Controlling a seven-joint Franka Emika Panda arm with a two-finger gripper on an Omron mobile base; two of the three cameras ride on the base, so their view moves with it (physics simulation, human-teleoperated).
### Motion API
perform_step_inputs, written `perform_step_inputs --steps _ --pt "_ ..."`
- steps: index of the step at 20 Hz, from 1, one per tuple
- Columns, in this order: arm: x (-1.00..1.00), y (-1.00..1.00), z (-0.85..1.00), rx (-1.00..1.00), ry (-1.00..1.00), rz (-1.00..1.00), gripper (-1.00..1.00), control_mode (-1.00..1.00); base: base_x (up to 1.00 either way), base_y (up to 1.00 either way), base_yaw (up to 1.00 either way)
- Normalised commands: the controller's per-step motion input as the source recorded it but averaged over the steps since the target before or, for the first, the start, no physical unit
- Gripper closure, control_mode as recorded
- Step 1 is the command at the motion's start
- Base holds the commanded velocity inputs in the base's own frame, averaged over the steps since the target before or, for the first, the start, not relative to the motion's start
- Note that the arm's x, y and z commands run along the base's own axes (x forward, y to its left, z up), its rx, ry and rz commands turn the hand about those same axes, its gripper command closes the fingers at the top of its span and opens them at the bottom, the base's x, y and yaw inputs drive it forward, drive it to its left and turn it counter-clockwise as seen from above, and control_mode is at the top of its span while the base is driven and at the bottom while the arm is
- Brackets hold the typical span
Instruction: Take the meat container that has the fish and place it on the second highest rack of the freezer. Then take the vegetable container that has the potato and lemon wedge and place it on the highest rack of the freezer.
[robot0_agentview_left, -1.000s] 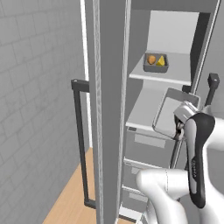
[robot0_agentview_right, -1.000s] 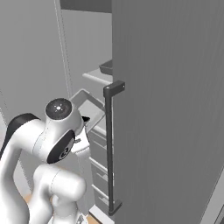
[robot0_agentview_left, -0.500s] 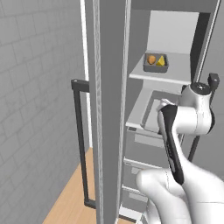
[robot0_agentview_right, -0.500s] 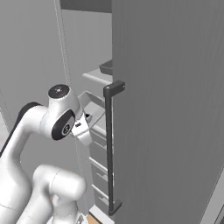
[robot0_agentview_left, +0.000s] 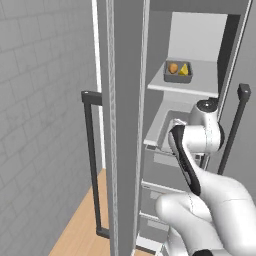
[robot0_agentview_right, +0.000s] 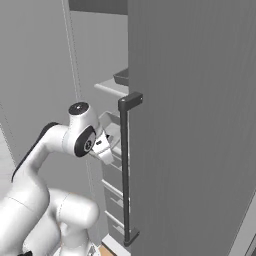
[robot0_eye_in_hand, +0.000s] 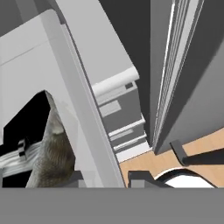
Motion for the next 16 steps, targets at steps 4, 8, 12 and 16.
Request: perform_step_inputs --steps 4,8,12,16 --pt "0.57 -0.14 -0.18 0.00 0.01 0.00 1.00 -1.00 0.00 0.00 0.00" --pt "0.58 -0.22 -0.04 0.00 0.06 0.00 1.00 -1.00 0.00 0.00 0.00" --pt "0.21 -0.38 -0.03 0.00 0.02 0.00 1.00 -1.00 0.00 0.00 0.00" --pt "0.36 -0.12 -0.05 0.00 0.06 0.00 1.00 -1.00 0.00 0.00 0.00"
